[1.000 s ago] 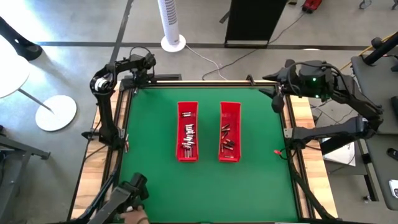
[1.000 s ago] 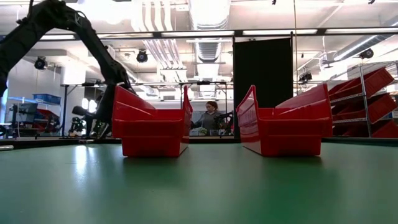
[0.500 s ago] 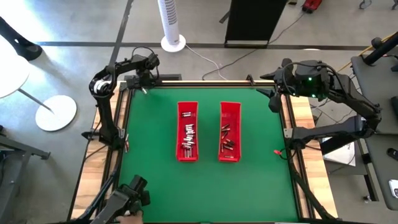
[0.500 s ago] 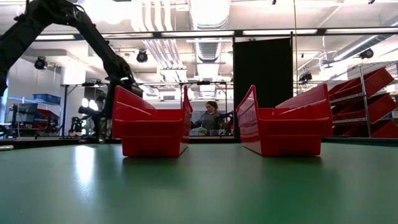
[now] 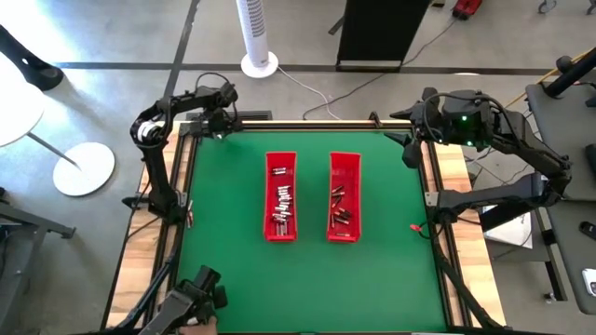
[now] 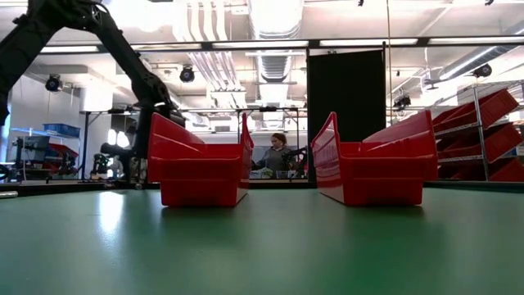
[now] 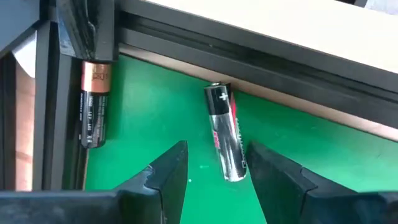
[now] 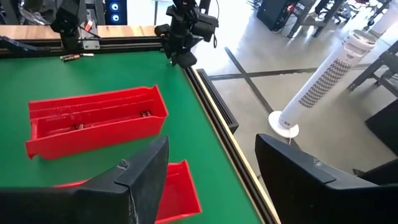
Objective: Sort batteries
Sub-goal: Put the silver battery into the left red bin
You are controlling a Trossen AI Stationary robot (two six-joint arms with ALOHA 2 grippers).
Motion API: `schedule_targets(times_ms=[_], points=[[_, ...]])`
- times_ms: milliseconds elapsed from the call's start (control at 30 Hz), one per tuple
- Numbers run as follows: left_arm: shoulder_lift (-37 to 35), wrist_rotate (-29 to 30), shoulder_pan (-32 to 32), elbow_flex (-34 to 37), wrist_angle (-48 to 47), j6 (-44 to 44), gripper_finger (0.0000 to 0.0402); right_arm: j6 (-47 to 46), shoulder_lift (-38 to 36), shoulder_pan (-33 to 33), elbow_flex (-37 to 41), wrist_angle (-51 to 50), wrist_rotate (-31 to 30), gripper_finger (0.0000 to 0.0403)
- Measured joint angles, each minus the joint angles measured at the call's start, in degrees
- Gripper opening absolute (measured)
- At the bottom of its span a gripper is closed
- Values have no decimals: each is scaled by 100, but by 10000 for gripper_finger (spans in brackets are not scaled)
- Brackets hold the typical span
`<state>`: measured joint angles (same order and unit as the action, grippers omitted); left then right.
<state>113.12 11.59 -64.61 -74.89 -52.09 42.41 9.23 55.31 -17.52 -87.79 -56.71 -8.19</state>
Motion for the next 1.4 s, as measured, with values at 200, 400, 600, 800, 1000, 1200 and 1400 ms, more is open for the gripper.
schedule_targets(times_ms=[200,400,600,800,1000,1200,1400], points=[[-2,-12,4,44,149,254,153,-25,30,0,0,20,-48,231],[2,-153,72,55,316,315,146,28,129,0,0,68,-92,230],[4,-269,84,74,435,284,73,82,148,0,0,191,-90,231],[2,-306,146,79,435,-65,22,82,115,0,0,188,-90,225],[-216,-506,445,101,503,-811,22,79,143,0,0,177,50,233],[-1123,-483,1246,133,561,-1093,22,239,258,0,91,276,569,242],[-2494,-361,2673,365,1235,-1314,22,164,363,0,423,875,1003,243]])
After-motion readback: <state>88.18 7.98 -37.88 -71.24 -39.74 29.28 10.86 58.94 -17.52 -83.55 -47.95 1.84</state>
